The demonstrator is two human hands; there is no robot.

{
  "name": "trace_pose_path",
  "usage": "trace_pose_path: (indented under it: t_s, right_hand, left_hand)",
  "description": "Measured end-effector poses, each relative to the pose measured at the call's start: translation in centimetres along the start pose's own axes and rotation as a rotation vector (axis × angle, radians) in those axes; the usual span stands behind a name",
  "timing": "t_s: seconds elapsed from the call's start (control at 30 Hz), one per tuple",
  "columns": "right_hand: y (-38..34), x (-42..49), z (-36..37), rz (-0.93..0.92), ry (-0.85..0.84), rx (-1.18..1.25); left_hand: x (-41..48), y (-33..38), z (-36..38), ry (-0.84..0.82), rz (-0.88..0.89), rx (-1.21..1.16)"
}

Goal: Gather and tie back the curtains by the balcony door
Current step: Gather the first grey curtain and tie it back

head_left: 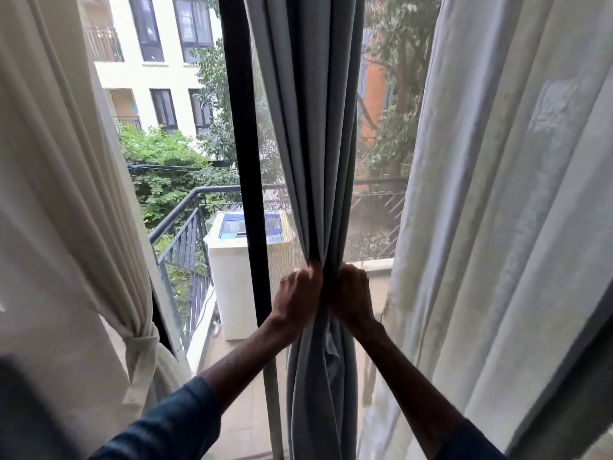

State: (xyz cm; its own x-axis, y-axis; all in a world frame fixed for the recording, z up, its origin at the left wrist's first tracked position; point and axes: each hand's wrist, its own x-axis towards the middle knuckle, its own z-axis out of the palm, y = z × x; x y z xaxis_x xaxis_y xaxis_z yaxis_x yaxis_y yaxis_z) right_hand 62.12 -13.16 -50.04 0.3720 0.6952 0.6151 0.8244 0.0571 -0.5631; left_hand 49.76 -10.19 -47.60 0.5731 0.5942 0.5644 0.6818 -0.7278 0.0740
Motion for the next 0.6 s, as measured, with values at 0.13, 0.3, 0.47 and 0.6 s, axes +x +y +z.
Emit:
trace_pose_path:
  t_s: [0.13,0.3,0.47,0.6]
  right_hand:
    - [0.0,-2.8,1.7,0.028,0.018,-0.199]
    - [0.0,-5.2,2.9,-0.025,-0.037,-0.290]
    - [2.3,-5.3,4.1,0.043,-0.018,-0.179]
    - [2.7,-5.3,3.8,0.022,0.025,-0.112]
  left_hand:
    - [-1.6,-1.0,2.3,-0.038,0.026,-0.137]
    - [-2.8,-2.8,4.6,-0.051,0.051,-0.363]
    - [-4.9,-3.6,6.1,0.100,0.033,-0.456]
    - [-6.3,-3.8,7.5,0.297,0.017,-0.425]
